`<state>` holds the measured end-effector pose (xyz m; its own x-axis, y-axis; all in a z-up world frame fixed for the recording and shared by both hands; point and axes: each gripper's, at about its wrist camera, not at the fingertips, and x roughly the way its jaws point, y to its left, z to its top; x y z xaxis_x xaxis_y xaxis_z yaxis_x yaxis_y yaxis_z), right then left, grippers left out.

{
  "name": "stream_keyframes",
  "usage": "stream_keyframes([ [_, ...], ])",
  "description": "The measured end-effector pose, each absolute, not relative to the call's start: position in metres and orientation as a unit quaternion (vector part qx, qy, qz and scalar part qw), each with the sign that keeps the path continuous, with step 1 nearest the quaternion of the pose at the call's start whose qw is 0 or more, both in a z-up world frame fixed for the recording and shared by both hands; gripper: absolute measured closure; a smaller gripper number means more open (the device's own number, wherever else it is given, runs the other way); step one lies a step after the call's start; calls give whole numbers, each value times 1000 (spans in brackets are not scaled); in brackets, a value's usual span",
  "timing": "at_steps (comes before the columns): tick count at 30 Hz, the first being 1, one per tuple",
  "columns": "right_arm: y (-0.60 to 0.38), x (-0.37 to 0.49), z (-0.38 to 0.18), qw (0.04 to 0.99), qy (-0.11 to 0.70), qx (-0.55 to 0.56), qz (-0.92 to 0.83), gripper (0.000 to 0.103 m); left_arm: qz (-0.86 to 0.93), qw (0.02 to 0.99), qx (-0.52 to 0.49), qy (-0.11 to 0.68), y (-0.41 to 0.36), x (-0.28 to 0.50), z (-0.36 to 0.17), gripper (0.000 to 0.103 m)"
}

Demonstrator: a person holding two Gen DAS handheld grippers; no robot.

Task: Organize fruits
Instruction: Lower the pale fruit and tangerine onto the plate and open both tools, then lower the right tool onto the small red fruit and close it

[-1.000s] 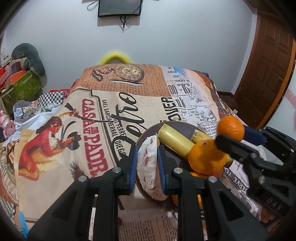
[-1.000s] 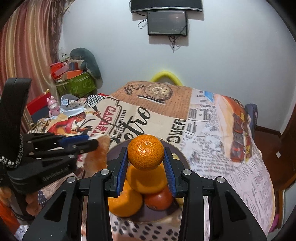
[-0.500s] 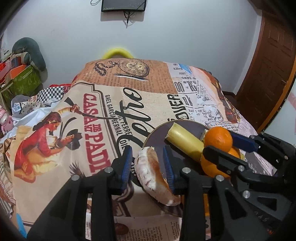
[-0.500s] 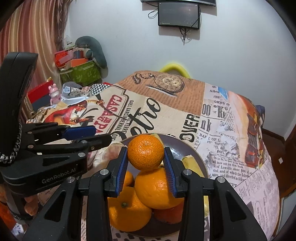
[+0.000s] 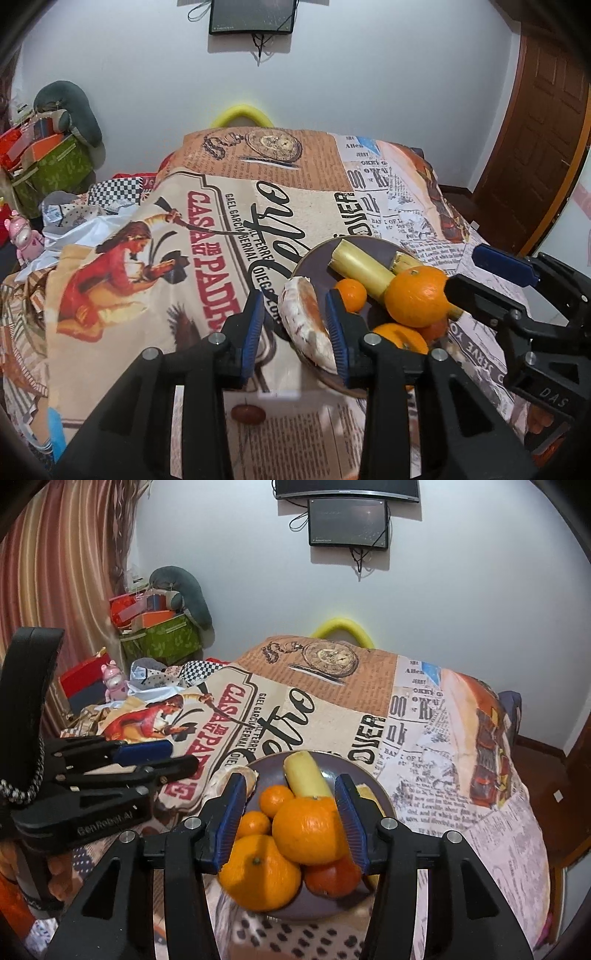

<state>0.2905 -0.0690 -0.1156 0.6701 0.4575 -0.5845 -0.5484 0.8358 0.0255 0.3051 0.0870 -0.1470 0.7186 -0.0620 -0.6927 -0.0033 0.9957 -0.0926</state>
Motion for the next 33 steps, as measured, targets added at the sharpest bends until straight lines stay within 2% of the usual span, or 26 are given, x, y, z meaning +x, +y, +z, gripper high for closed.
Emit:
stream_keyframes([
  [8, -87, 252, -104, 913, 300, -76, 264, 56, -7, 933, -36, 359, 85, 254, -121, 66],
  [18, -105, 207, -111, 911, 318, -85, 247, 56, 9, 937, -26, 347, 82, 191, -104, 54],
  [25, -114, 184, -129, 903, 342, -93, 243, 56, 27, 936, -17, 351, 84, 162, -110, 42],
  [33, -115, 174, -164, 883, 388, -92, 247, 56, 37, 925, -22, 377, 91, 151, -137, 40],
])
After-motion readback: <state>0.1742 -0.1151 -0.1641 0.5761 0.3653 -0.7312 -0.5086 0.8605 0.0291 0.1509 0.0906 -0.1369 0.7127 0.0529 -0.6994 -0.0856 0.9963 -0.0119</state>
